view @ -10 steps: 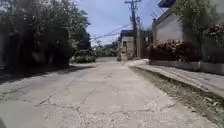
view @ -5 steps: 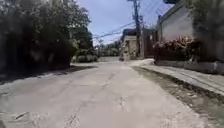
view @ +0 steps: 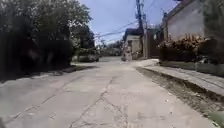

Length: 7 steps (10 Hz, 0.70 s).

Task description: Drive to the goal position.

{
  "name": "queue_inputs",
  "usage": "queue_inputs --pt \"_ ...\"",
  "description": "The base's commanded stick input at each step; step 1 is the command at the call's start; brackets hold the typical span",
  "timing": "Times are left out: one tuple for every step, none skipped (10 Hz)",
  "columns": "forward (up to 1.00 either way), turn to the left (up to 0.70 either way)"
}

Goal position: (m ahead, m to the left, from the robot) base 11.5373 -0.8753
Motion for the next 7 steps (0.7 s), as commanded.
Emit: queue_inputs --pt "1.0 0.01" --pt "1.0 0.01" --pt "1.0 0.01" --pt "1.0 0.01" --pt "1.0 0.01" --pt "1.0 0.01" --pt "1.0 0.01"
